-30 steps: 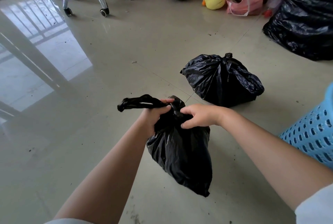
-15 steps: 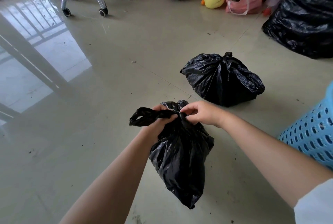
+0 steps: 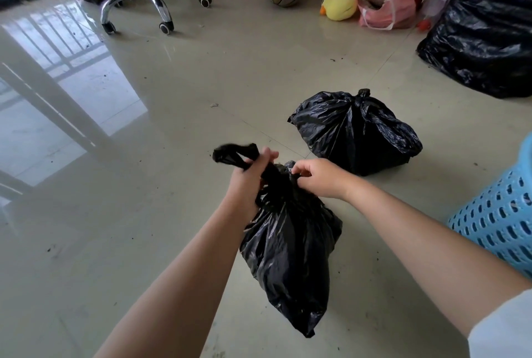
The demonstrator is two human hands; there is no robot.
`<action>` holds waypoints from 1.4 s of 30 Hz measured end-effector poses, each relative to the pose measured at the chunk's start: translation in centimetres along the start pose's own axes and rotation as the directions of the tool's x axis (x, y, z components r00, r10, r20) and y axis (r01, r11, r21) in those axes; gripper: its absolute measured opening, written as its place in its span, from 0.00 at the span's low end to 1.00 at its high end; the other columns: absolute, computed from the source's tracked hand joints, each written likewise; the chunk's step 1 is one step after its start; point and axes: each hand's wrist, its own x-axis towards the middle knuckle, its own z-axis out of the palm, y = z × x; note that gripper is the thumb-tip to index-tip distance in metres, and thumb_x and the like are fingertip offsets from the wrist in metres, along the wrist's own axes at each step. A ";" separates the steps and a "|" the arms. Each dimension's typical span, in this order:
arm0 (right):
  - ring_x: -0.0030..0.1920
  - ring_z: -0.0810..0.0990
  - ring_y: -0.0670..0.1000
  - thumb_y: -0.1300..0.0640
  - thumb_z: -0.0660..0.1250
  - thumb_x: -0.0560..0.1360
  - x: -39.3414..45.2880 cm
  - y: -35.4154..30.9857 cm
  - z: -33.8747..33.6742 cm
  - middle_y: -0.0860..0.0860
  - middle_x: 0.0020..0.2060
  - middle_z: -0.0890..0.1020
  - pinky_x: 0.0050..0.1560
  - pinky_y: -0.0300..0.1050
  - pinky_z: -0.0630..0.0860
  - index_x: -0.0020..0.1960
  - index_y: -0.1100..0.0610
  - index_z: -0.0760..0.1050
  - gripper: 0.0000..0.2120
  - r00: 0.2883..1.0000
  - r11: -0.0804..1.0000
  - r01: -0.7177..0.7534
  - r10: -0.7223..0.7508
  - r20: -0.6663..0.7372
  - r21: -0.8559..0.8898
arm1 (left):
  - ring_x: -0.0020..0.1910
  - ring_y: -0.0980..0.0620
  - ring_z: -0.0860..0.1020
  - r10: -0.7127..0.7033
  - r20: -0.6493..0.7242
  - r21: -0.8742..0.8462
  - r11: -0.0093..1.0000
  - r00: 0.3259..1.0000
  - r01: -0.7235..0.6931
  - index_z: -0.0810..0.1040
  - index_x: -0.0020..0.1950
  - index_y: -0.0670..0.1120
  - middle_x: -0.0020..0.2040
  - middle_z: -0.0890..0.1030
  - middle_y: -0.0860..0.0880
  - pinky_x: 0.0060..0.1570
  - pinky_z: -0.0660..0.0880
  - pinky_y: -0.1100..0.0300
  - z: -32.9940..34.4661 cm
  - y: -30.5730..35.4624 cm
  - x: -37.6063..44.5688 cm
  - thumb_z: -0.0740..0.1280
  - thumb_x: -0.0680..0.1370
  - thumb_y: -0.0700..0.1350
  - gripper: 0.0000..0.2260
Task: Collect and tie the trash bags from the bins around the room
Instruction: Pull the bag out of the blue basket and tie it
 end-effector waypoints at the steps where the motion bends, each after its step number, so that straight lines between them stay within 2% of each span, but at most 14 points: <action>1: 0.42 0.71 0.52 0.63 0.57 0.76 -0.1 -0.2 -0.3 0.51 0.35 0.73 0.45 0.45 0.67 0.44 0.56 0.69 0.05 1.000 0.998 0.020 -0.020 0.009 -0.063 | 0.37 0.53 0.74 -0.014 0.007 -0.095 0.995 1.000 0.014 0.73 0.35 0.46 0.36 0.77 0.50 0.39 0.72 0.60 0.1 0.7 0.2 0.58 0.80 0.47 0.15; 5: 0.44 0.69 0.52 0.63 0.52 0.77 -0.6 0.0 -1.0 0.47 0.34 0.66 0.44 0.45 0.64 0.36 0.55 0.61 0.11 0.991 0.910 0.131 -0.129 0.031 -0.394 | 0.19 0.54 0.69 0.021 0.016 -0.387 0.922 1.000 -0.013 0.60 0.29 0.44 0.17 0.66 0.52 0.35 0.69 0.59 -0.2 2.4 0.8 0.52 0.82 0.53 0.22; 12: 0.38 0.71 0.55 0.49 0.38 0.63 -1.2 1.0 0.6 0.46 0.26 0.64 0.37 0.45 0.63 0.27 0.50 0.52 0.10 0.946 0.797 0.273 -0.324 0.000 -0.539 | 0.14 0.57 0.54 0.023 0.003 -0.043 0.999 1.000 -0.022 0.57 0.15 0.50 0.15 0.55 0.56 0.18 0.59 0.72 -1.7 1.4 0.3 0.50 0.81 0.56 0.33; 15: 0.47 0.77 0.57 0.53 0.44 0.66 -1.1 2.5 1.9 0.55 0.39 0.80 0.41 0.46 0.67 0.27 0.52 0.55 0.10 0.962 0.788 0.224 -0.273 0.000 -0.573 | 0.13 0.59 0.54 0.026 -0.057 0.053 0.998 0.998 -0.023 0.56 0.22 0.47 0.14 0.56 0.56 0.18 0.56 0.73 -2.5 0.7 0.2 0.51 0.81 0.54 0.28; 17: 0.50 0.77 0.56 0.53 0.45 0.66 -1.3 3.1 2.5 0.56 0.45 0.81 0.42 0.45 0.66 0.27 0.51 0.53 0.09 0.973 0.785 0.202 -0.230 0.028 -0.586 | 0.12 0.59 0.55 0.007 -0.105 0.110 0.994 0.994 0.004 0.55 0.25 0.47 0.13 0.56 0.54 0.16 0.56 0.73 -3.1 0.0 0.2 0.52 0.82 0.54 0.25; 23: 0.51 0.76 0.55 0.53 0.44 0.66 -1.7 4.1 3.4 0.55 0.46 0.81 0.42 0.43 0.64 0.28 0.50 0.51 0.08 0.981 0.790 0.182 -0.184 0.057 -0.586 | 0.10 0.58 0.58 -0.051 -0.242 0.226 0.968 0.969 0.107 0.57 0.27 0.45 0.12 0.58 0.53 0.24 0.58 0.64 -5.0 -1.3 0.6 0.52 0.81 0.57 0.25; 25: 0.49 0.75 0.54 0.53 0.43 0.68 -1.8 3.9 3.4 0.51 0.40 0.78 0.42 0.41 0.62 0.28 0.50 0.50 0.10 0.986 0.792 0.159 -0.156 0.057 -0.589 | 0.10 0.58 0.58 -0.067 -0.264 0.254 0.958 0.962 0.136 0.58 0.28 0.45 0.12 0.59 0.53 0.25 0.57 0.64 -5.3 -1.6 1.0 0.53 0.80 0.57 0.25; 29: 0.49 0.74 0.56 0.59 0.52 0.77 -1.4 3.4 3.4 0.51 0.37 0.73 0.43 0.42 0.63 0.29 0.51 0.55 0.18 0.996 0.802 0.089 -0.058 0.070 -0.590 | 0.10 0.58 0.59 -0.113 -0.239 0.397 0.895 0.964 0.203 0.61 0.29 0.45 0.21 0.62 0.50 0.24 0.58 0.63 -5.3 -1.6 1.2 0.57 0.79 0.57 0.23; 31: 0.47 0.73 0.56 0.60 0.53 0.77 -1.3 3.3 3.1 0.54 0.41 0.75 0.43 0.44 0.64 0.34 0.53 0.63 0.13 0.993 0.840 0.048 0.017 0.114 -0.540 | 0.13 0.57 0.61 -0.151 -0.150 0.527 0.824 0.977 0.209 0.63 0.32 0.45 0.26 0.61 0.49 0.26 0.60 0.62 -5.1 -1.3 0.8 0.59 0.78 0.57 0.21; 33: 0.47 0.73 0.55 0.61 0.54 0.76 -1.3 2.9 2.3 0.57 0.47 0.78 0.44 0.44 0.66 0.48 0.55 0.73 0.09 0.982 0.872 0.013 0.082 0.173 -0.490 | 0.22 0.54 0.64 -0.108 -0.070 0.615 0.778 0.992 0.128 0.67 0.41 0.44 0.29 0.62 0.49 0.27 0.63 0.61 -4.3 -0.4 0.1 0.57 0.78 0.58 0.17; 35: 0.49 0.73 0.53 0.62 0.56 0.76 -1.6 2.0 0.4 0.54 0.51 0.76 0.47 0.45 0.70 0.64 0.54 0.69 0.17 0.960 0.883 -0.021 0.149 0.238 -0.468 | 0.28 0.53 0.66 0.018 -0.056 0.627 0.779 0.998 0.021 0.67 0.59 0.41 0.32 0.66 0.49 0.29 0.66 0.61 -3.3 0.7 -0.4 0.54 0.80 0.55 0.19; 37: 0.54 0.75 0.52 0.64 0.58 0.74 -1.8 1.1 -1.8 0.51 0.53 0.75 0.54 0.45 0.72 0.67 0.54 0.67 0.22 0.973 0.900 -0.043 0.137 0.187 -0.435 | 0.33 0.52 0.70 0.126 -0.026 0.637 0.766 0.992 -0.080 0.65 0.65 0.38 0.37 0.71 0.47 0.33 0.67 0.61 -2.3 1.9 -0.6 0.52 0.82 0.50 0.19; 40: 0.64 0.70 0.55 0.65 0.60 0.72 -2.2 0.3 -4.8 0.54 0.60 0.76 0.63 0.48 0.67 0.63 0.57 0.72 0.20 0.974 0.824 -0.049 -0.086 -0.210 -0.565 | 0.46 0.45 0.73 0.251 0.072 0.853 0.486 0.965 -0.190 0.73 0.55 0.40 0.42 0.73 0.45 0.40 0.67 0.58 -1.3 3.2 -0.3 0.55 0.81 0.47 0.13; 42: 0.70 0.61 0.56 0.63 0.63 0.71 -2.6 0.4 -6.3 0.53 0.66 0.70 0.69 0.52 0.59 0.65 0.55 0.69 0.23 0.905 0.699 -0.274 -0.046 -0.423 -0.661 | 0.52 0.43 0.72 0.320 0.122 0.948 0.242 0.940 -0.205 0.77 0.53 0.40 0.47 0.75 0.42 0.46 0.67 0.58 -0.5 4.3 -0.4 0.58 0.80 0.48 0.14</action>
